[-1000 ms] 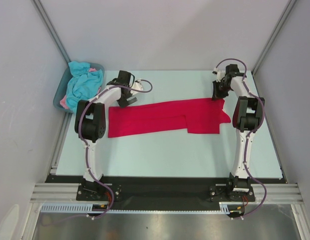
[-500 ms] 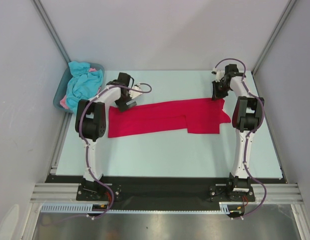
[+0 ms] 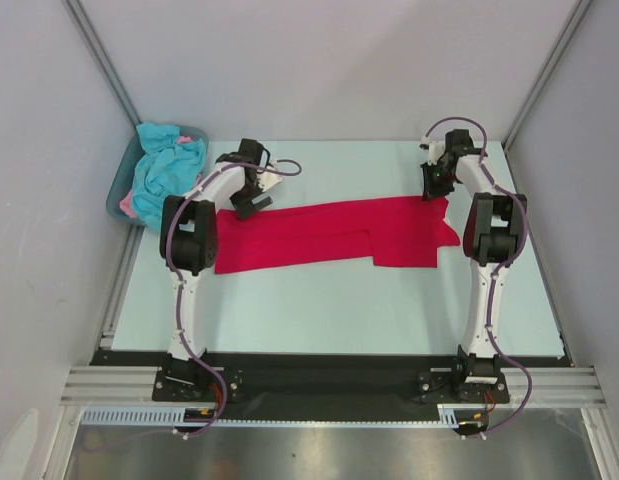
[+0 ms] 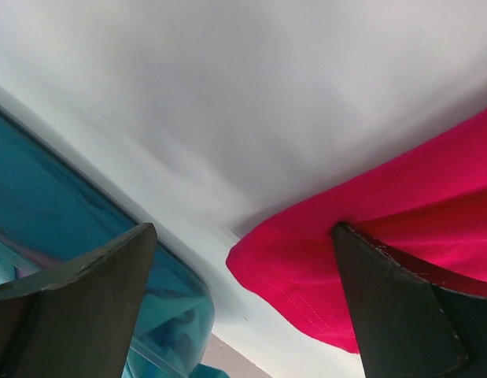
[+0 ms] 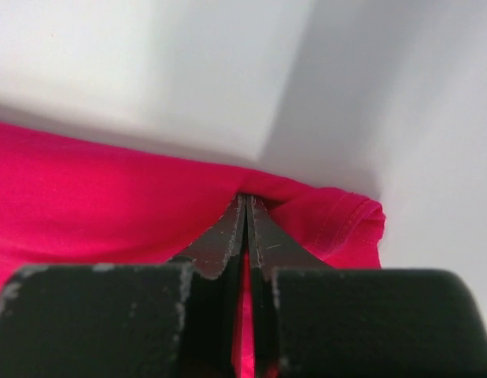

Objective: Fold and stack the t-shirts
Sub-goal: Fold the tshirt

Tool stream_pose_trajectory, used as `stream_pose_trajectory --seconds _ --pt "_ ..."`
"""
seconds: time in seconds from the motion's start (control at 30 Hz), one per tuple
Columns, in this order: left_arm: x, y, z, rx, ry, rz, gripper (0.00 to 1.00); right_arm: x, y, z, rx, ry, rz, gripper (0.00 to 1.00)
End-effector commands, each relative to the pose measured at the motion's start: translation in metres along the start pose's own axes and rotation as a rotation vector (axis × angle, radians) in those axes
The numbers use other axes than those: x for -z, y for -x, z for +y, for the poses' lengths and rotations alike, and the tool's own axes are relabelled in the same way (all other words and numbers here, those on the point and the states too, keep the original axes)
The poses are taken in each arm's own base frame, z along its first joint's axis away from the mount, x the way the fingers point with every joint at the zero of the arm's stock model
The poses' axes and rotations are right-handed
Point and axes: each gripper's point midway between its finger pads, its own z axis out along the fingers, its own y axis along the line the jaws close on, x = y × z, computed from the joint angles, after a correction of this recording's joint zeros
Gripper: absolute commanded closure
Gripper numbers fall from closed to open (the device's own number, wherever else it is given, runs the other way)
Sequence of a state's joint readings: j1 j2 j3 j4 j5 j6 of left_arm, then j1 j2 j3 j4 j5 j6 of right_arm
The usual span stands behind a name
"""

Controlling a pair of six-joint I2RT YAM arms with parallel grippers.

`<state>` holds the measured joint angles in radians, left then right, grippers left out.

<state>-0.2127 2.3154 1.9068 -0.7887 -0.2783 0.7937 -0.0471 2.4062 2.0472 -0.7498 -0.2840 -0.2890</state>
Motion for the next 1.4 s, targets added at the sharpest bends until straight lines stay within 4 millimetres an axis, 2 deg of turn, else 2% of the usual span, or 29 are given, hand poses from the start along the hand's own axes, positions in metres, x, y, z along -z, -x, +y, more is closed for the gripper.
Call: stream_pose_trajectory --seconds 0.0,0.17,0.23,0.27,0.3,0.37,0.5,0.53,0.57,0.63,0.83,0.93,1.07,1.13,1.3,1.37 --pt "-0.032 -0.026 0.016 0.067 0.058 0.082 0.00 -0.005 -0.004 -0.018 0.049 -0.128 0.009 0.97" --pt "-0.028 -0.031 0.020 0.073 0.074 0.090 0.00 -0.007 0.002 -0.036 0.077 -0.256 -0.023 0.97" --pt "-0.026 -0.032 0.021 0.076 0.081 0.090 0.00 -0.002 0.010 -0.039 0.100 -0.292 -0.053 0.97" --pt "-0.027 -0.033 0.020 0.074 0.081 0.094 0.00 0.002 0.016 -0.049 0.110 -0.363 -0.075 0.97" --pt "-0.024 -0.033 0.022 0.079 0.090 0.096 0.00 0.002 0.015 -0.052 0.130 -0.388 -0.071 0.97" --pt "-0.023 -0.033 0.023 0.081 0.092 0.093 0.00 0.011 0.027 -0.062 0.150 -0.463 -0.116 0.97" --pt "-0.016 -0.034 0.026 0.082 0.102 0.089 0.00 0.022 0.042 -0.071 0.201 -0.523 -0.161 0.97" --pt "-0.015 -0.034 0.026 0.077 0.103 0.090 0.00 0.024 0.045 -0.072 0.209 -0.527 -0.168 0.97" --pt "-0.014 -0.035 0.026 0.076 0.104 0.091 0.00 0.019 0.052 -0.058 0.236 -0.517 -0.179 0.97" --pt "-0.010 -0.037 0.028 0.072 0.112 0.096 0.00 0.019 0.057 -0.056 0.255 -0.517 -0.185 0.97" --pt "-0.004 -0.036 0.030 0.082 0.123 0.089 0.00 0.007 0.056 -0.043 0.290 -0.497 -0.170 0.97" --pt "0.001 -0.035 0.034 0.096 0.136 0.083 0.00 0.012 0.061 -0.040 0.289 -0.500 -0.181 0.96" --pt "0.008 -0.035 0.039 0.108 0.166 0.076 0.00 0.031 0.071 -0.039 0.286 -0.520 -0.202 0.93" --pt "0.009 -0.035 0.042 0.113 0.187 0.073 0.00 0.046 0.077 -0.037 0.281 -0.542 -0.217 0.88" --pt "0.021 -0.029 0.047 0.125 0.203 0.033 0.00 0.079 0.085 -0.027 0.284 -0.556 -0.240 0.64" --pt "0.028 -0.022 0.051 0.138 0.216 0.000 0.00 0.099 0.089 -0.020 0.286 -0.544 -0.264 0.60"
